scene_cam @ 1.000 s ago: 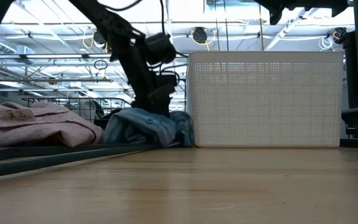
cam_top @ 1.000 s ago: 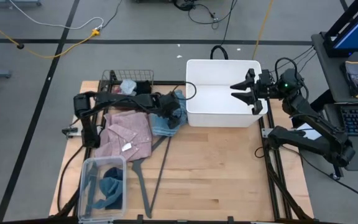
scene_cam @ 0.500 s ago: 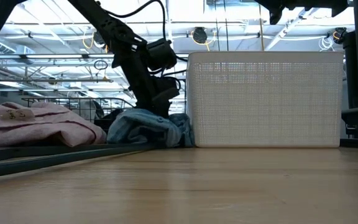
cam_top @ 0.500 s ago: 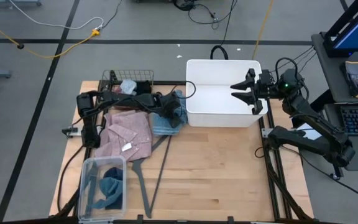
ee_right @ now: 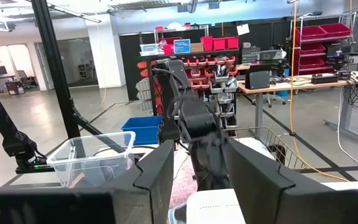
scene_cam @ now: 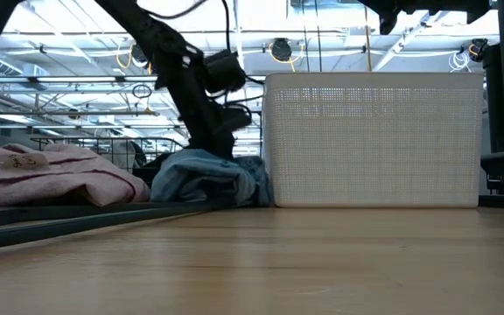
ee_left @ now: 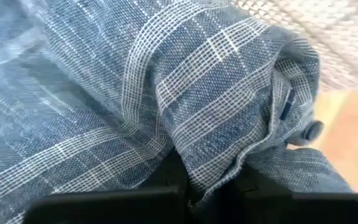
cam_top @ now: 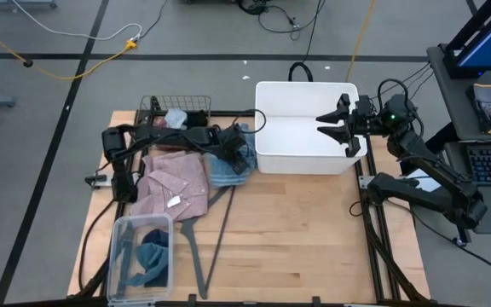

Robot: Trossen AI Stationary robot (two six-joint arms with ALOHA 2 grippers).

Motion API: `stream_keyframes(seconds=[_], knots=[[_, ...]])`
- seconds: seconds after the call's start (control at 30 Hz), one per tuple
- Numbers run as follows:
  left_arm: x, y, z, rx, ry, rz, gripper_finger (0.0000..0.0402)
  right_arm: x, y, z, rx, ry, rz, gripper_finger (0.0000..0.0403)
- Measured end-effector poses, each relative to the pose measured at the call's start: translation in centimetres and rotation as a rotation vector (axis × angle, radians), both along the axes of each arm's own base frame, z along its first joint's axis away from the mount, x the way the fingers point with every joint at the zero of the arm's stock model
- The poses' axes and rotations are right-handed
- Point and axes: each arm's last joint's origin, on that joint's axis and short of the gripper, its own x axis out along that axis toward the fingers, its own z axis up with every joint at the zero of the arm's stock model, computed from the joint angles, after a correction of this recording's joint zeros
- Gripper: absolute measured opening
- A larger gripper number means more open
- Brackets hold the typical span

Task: Pick & Place Cloths
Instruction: Put the blue shirt into the white bin

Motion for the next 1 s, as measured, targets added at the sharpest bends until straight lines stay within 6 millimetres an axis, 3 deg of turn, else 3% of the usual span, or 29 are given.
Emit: stream_keyframes(seconds=[0.3,0.6,1.0], knots=[[-2.7,-0.8,8.3,0.128,-0.204,0.058,0.0030,0.0,0.0,0.2,-0.019,-0.019,0.000,0.0139],[-8.4,-2.5,17.5,0.305,-0.476,0.135,0.0030,0.0,0.0,0.2,-0.019,-0.018,0.001,0.0139],[-15.5,-5.2,25.4,0.460,-0.888,0.087,0.0030,0.0,0.0,0.2,-0.009,-0.018,0.002,0.0139]])
